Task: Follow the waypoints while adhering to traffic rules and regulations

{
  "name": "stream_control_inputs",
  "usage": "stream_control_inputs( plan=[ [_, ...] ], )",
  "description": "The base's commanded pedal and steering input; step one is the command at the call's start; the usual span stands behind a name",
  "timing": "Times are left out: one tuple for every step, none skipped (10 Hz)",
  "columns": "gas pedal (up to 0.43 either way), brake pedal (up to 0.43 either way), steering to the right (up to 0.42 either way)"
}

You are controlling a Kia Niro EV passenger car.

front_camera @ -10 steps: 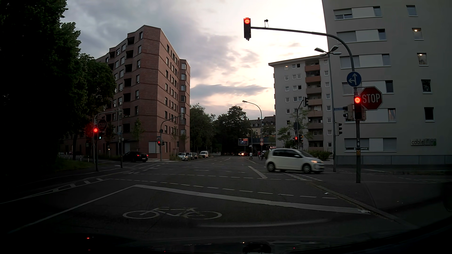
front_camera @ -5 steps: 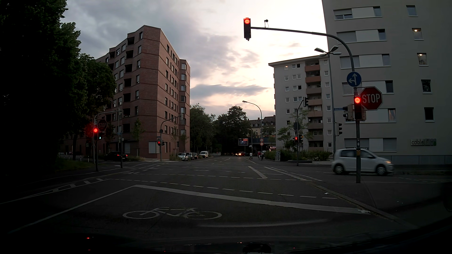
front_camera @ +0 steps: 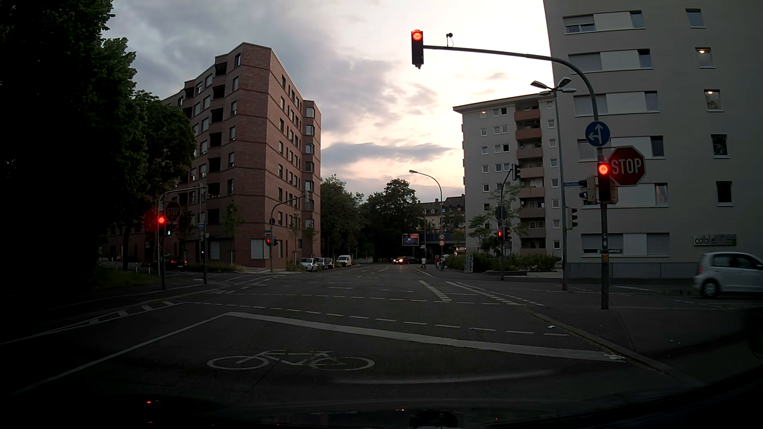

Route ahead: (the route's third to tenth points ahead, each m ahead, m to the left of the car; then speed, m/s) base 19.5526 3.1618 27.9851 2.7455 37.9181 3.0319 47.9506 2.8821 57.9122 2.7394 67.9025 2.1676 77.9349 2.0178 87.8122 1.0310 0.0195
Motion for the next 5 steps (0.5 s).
stream_control_inputs(
  plan=[
    [0.0, 0.152, -0.007],
    [0.0, 0.152, -0.007],
    [0.0, 0.152, -0.007],
    [0.0, 0.159, -0.008],
    [0.0, 0.159, -0.007]
  ],
)
